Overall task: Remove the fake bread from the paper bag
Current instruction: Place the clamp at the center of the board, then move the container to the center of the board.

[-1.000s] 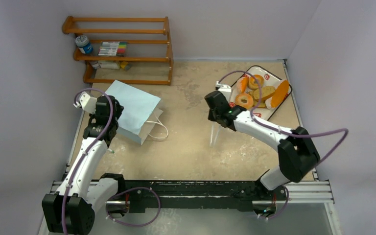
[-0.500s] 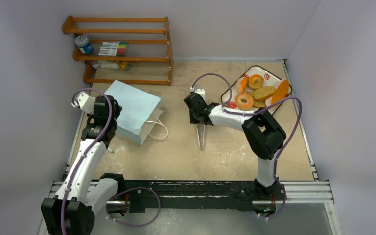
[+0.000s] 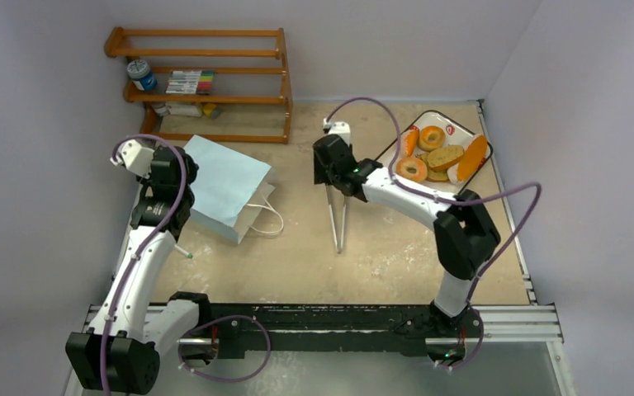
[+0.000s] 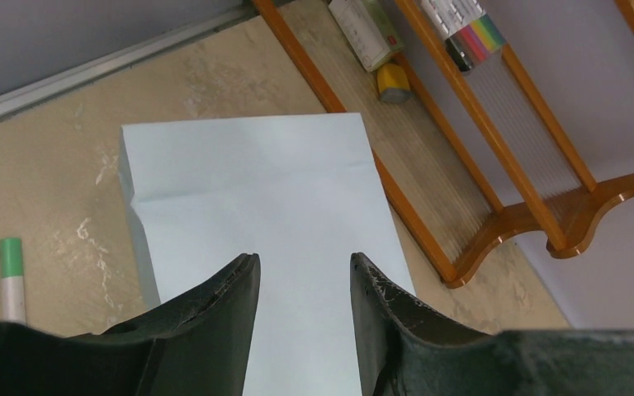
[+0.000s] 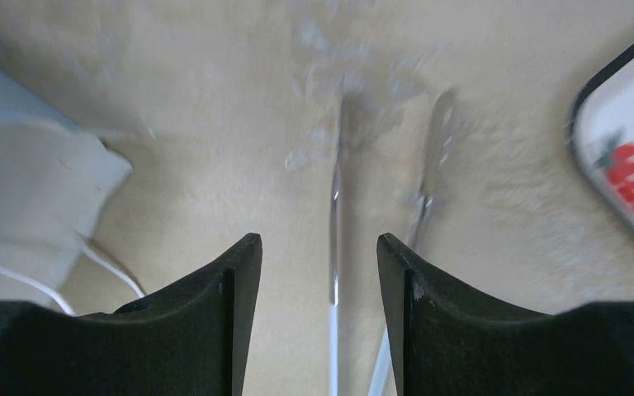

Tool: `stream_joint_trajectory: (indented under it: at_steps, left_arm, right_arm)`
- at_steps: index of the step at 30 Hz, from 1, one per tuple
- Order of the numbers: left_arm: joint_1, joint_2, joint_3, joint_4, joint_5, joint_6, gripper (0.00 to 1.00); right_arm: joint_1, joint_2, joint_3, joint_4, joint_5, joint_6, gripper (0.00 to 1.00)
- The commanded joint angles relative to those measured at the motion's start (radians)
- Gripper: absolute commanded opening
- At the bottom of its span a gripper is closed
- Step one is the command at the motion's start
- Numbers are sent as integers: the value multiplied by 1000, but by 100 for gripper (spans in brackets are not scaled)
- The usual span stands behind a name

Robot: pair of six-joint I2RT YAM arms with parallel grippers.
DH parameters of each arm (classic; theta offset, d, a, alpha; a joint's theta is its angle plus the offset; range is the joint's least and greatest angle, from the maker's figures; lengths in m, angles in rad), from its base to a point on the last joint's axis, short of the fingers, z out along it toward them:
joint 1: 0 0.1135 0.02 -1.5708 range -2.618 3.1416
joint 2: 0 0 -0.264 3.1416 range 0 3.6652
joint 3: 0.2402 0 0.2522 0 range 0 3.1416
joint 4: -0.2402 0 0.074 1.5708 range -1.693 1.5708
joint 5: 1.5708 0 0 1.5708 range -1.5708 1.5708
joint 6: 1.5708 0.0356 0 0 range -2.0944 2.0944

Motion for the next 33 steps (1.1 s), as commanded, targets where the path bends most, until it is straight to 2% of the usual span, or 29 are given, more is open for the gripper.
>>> stream_joint_trajectory:
  at_steps: [1,6,10,14,17,20,23,24,29,33]
  left_arm:
    - [3,43,71,132,-70,88,44]
    - [-47,148,129,244,-161,193,43]
    - [-129,200,133,341,-236,289,43]
    - [-185,244,113,429,-229,354,43]
    - [-190,257,96,447,-224,372,43]
    - [-190,225,32,506,-232,401,43]
    - [-190,192,-15,529,-233,408,43]
    - [-190,186,-22,527,-231,408,43]
    - [-190,170,-46,532,-221,391,43]
    - [-190,173,-53,553,-196,385,43]
  right_arm:
    - [-132,-144,78,6,159,-60,56]
    - [-387,-266,61,26,191,-83,56]
    - [-492,-300,55,-16,274,-77,56]
    - [-617,-319,17,-73,358,-11,58]
    - [-723,-358,-34,-58,318,13,58]
    - [-785,-404,-113,39,287,-30,58]
    - [-834,-394,-124,33,354,-34,74]
    - [-859,-378,-117,16,358,-33,76]
    - [-1012,-338,-120,-35,291,37,75]
    - [-1098,-290,-126,-49,179,149,73]
